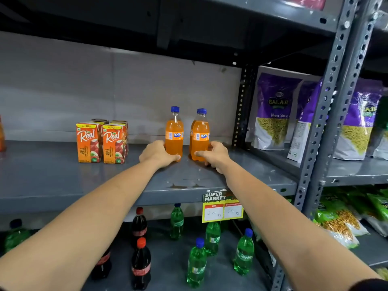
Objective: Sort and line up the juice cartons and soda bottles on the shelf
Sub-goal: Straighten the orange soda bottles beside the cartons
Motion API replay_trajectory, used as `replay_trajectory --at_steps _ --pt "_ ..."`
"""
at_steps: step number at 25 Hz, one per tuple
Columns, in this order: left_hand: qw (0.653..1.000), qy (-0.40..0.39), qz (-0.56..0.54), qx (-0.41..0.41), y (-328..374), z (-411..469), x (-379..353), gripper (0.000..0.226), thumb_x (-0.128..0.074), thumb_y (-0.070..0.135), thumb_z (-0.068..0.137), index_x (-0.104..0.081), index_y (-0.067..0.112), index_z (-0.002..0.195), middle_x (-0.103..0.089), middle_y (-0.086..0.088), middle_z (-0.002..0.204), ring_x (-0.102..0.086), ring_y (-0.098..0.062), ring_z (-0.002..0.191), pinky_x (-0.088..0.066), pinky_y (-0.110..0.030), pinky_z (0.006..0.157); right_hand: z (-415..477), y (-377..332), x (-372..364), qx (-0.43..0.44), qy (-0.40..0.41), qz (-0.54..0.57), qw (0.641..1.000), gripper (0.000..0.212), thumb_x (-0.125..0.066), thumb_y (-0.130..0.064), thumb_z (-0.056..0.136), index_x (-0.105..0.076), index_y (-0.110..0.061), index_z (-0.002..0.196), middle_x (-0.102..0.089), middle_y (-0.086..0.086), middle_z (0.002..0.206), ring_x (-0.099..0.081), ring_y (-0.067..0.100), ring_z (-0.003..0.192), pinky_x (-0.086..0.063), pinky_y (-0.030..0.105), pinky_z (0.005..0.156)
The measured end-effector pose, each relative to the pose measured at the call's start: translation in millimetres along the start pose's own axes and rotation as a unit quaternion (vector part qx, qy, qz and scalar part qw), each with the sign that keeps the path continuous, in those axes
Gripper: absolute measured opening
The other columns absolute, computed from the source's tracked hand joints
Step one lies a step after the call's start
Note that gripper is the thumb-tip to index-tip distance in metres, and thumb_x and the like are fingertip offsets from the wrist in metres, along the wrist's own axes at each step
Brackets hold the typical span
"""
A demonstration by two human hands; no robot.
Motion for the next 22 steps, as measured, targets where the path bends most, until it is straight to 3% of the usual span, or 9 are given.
replay_trajectory --at_steps 12,22 --pt "1.000 -0.003 0.014 0.011 8 7 -11 0.058 -0.070 0.057 0.073 -0.059 0.017 0.114 -0.066 -0.007 0.115 -0.060 -0.026 0.108 -0.046 -0.036 0.074 4 2 -3 -0.003 -0.012 -0.004 1.000 0.046 -0.067 -0.029 0.085 -0.048 -0.014 0.124 -0.058 0.005 0.101 -0.054 0.012 0.059 -0.041 0.021 0.052" --pt "1.000 0.016 -0.011 0.021 2 -13 -1 0.078 -0.073 0.057 0.070 -0.049 0.012 0.129 -0.057 -0.011 0.131 -0.054 -0.029 0.121 -0.048 -0.042 0.090 -1 0 -2 0.005 0.003 -0.004 1.000 0.057 -0.071 -0.036 0.080 -0.044 -0.014 0.125 -0.055 0.002 0.105 -0.058 0.013 0.068 -0.046 0.024 0.060"
Point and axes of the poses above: each hand's wrist, its own z-axis towards the middle knuckle, its own x-axis out of the back of the hand, y = z × x, the point moved 6 cm from there along z, towards the middle knuckle
